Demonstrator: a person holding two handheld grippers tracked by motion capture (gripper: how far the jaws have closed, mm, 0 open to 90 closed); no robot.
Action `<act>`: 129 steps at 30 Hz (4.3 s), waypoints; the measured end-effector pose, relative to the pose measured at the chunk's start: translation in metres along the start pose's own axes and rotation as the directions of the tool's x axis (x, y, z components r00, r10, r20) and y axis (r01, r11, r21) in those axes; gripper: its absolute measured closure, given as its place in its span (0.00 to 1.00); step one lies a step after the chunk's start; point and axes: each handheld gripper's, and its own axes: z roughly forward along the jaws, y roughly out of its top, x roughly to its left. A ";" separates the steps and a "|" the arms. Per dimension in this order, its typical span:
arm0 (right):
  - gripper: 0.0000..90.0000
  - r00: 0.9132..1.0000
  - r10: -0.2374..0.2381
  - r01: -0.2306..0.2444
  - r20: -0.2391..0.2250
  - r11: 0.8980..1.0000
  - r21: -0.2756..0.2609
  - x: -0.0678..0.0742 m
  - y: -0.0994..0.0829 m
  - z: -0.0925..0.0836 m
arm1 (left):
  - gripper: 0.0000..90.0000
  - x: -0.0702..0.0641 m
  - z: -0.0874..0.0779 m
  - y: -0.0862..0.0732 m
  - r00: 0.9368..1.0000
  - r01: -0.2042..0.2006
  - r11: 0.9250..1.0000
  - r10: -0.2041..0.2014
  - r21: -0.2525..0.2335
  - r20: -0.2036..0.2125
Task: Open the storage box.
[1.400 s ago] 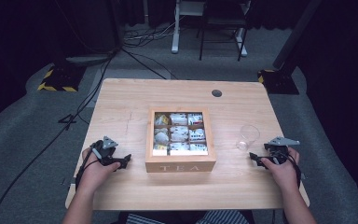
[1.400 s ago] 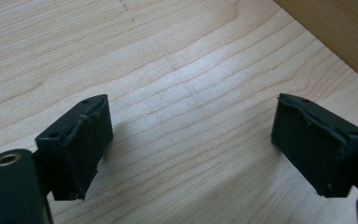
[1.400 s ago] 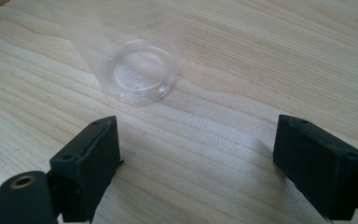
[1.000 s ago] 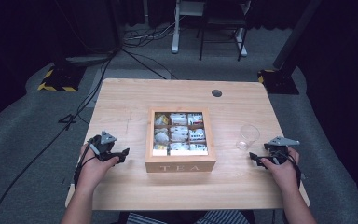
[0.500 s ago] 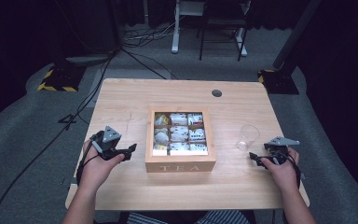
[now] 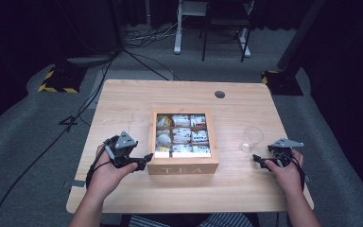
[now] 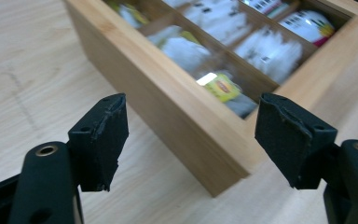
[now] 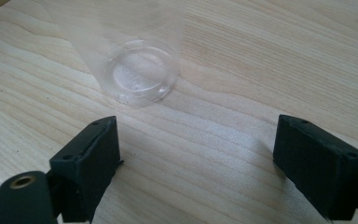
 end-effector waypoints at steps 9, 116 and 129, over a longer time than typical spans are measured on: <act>0.16 1.000 -0.001 0.001 0.000 1.000 0.000 0.000 0.000 0.000 | 0.27 -0.012 0.013 -0.001 0.998 -0.039 0.998 0.037 0.046 0.046; 0.16 1.000 -0.002 0.002 -0.003 1.000 0.003 0.004 -0.003 -0.004 | 0.61 -0.003 -0.007 0.057 0.964 -0.179 0.959 0.127 -0.219 -0.232; 0.23 0.999 0.036 -0.037 0.023 0.999 0.038 0.010 -0.009 -0.021 | 0.63 0.000 -0.009 0.067 0.962 -0.182 0.956 0.125 -0.230 -0.241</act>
